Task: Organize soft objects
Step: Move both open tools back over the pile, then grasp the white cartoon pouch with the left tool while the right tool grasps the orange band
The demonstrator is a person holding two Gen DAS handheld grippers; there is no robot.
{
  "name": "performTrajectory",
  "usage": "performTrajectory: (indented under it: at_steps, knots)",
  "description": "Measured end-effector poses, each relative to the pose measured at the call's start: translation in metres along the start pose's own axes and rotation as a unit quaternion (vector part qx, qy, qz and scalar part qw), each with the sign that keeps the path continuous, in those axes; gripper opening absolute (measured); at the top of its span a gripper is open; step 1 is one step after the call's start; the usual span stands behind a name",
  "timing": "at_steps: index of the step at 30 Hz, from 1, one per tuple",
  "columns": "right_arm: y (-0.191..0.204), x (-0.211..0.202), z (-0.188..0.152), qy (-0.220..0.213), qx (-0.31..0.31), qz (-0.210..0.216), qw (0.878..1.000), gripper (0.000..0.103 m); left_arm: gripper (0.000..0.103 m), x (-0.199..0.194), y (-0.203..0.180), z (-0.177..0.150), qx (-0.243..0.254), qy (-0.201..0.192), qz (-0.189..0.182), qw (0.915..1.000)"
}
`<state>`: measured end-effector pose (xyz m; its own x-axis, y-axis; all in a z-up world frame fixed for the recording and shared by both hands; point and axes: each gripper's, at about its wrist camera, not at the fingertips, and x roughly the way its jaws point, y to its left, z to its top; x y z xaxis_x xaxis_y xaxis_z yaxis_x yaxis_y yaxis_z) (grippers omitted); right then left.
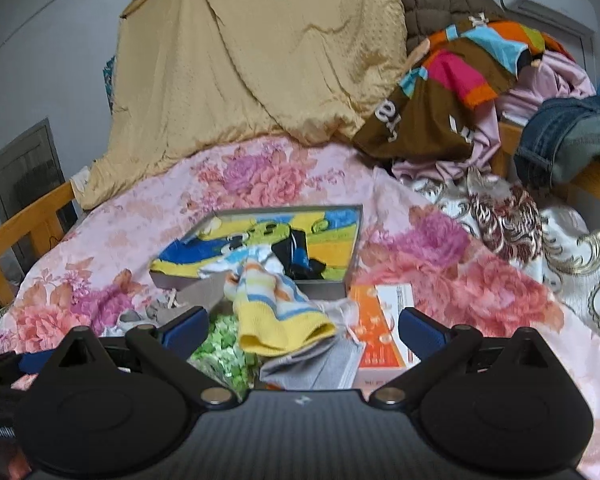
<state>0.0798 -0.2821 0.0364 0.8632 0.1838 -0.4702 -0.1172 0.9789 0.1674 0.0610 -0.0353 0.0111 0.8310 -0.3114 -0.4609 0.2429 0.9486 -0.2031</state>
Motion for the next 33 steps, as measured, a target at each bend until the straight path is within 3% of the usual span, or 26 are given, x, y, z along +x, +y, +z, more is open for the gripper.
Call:
performTrajectory:
  at_steps: [8,13,25,33]
  knots:
    - [-0.01,0.02,-0.006,0.086,0.03,0.019,0.996,0.103,0.102,0.016,-0.007,-0.016,0.022,0.055,-0.025,0.9979]
    - [-0.013,0.04,-0.013,0.155,0.051,0.032,0.986,0.103,0.102,0.029,-0.002,-0.022,-0.008,0.096,-0.035,0.9948]
    - [-0.02,0.071,-0.025,0.237,0.083,0.037,0.967,0.103,0.102,0.061,-0.012,-0.032,0.001,0.154,-0.051,0.9867]
    - [-0.023,0.088,-0.029,0.26,0.108,0.035,0.959,0.102,0.102,0.082,-0.018,-0.038,0.015,0.176,-0.057,0.9826]
